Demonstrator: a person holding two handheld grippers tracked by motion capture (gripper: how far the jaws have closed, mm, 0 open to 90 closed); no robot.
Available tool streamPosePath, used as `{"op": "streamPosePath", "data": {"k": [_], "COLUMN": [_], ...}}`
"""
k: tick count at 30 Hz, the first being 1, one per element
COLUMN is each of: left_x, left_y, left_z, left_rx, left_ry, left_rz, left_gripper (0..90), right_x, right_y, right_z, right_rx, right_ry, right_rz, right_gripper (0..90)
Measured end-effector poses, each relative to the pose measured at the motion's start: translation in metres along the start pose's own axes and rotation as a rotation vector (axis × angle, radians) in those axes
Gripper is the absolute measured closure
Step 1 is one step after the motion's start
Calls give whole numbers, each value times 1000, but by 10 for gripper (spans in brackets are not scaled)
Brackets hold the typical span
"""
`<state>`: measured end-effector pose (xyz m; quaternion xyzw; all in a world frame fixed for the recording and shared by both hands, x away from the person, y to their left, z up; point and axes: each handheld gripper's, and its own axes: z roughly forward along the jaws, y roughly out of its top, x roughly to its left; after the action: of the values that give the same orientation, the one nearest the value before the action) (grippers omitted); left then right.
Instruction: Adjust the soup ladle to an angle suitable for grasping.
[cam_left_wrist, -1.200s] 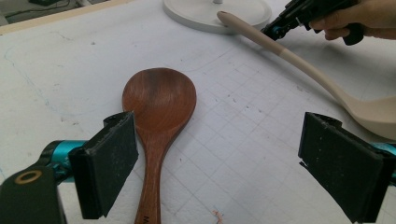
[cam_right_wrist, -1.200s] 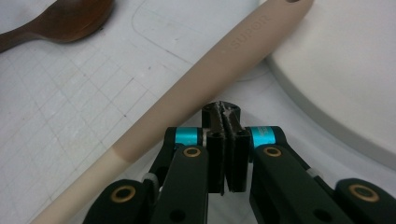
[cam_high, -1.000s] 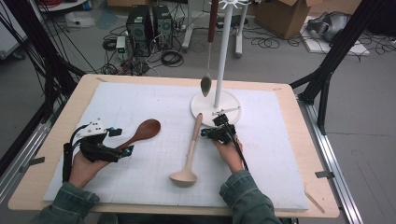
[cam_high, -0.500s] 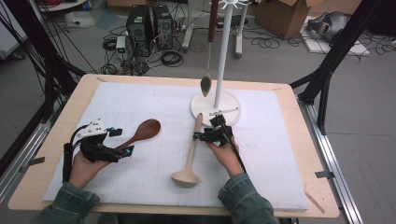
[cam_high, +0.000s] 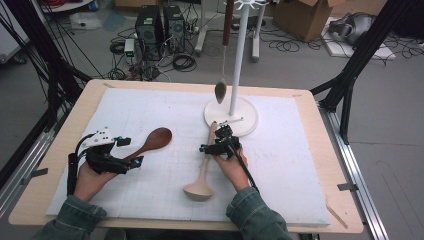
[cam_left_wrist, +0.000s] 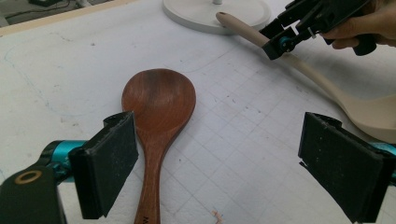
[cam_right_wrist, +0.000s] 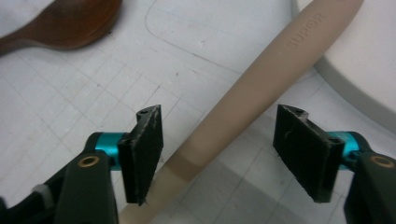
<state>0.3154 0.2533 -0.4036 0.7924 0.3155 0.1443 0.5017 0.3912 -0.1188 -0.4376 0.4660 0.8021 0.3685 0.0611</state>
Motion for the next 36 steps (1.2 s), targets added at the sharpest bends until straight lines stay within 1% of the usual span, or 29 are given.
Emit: {"op": "streamPosePath", "data": {"k": [2,4,6,7,8,10,11,15,17,19,21,22,23,25,28,30,31,32,33,34,36], "left_x": [0,1,0,0,0,0,0,0,0,0,0,1,1,1,0,0,0,0,0,0,0], "left_y": [0,0,0,0,0,0,0,0,0,0,0,0,0,0,0,0,0,0,0,0,0], "left_z": [0,0,0,0,0,0,0,-1,-1,-1,-1,-1,-1,-1,0,0,0,0,0,-1,-1], "left_rx": [-2,-2,-3,-2,-2,-2,-2,-4,-5,-4,-6,-5,-5,-3,-1,0,0,0,-1,-3,-2], "left_ry": [-1,0,0,-1,-2,-3,-2,0,-1,0,1,0,0,-1,-2,-1,0,-1,-2,1,1], "left_rz": [1,2,1,1,1,1,1,1,1,2,-1,-2,-2,1,1,3,3,2,2,2,3], "left_gripper": [123,123,123,124,123,123,123,123,123,123,123,123,123,123,123,123,124,124,124,123,123], "right_x": [3,4,3,3,2,2,2,5,8,13,17,19,21,25,24,25,26,28,29,30,35], "right_y": [0,0,0,0,0,1,1,3,5,8,9,10,10,11,12,12,12,12,12,12,10], "right_z": [1,1,1,0,0,0,1,4,5,8,10,11,12,12,10,10,10,10,10,11,11], "right_rx": [3,2,-1,0,-1,-3,-6,-5,2,6,10,12,13,8,8,7,8,10,16,24,53], "right_ry": [-22,-32,-25,-19,-20,-7,7,40,57,73,89,95,107,92,100,99,93,88,92,101,109], "right_rz": [-25,-14,-6,8,8,20,28,24,12,-13,-28,-35,-52,-86,-89,-86,-99,-101,-107,-110,-118], "right_gripper": [383,399,410,417,422,442,454,488,510,533,557,581,627,647,673,676,676,676,672,661,585]}}
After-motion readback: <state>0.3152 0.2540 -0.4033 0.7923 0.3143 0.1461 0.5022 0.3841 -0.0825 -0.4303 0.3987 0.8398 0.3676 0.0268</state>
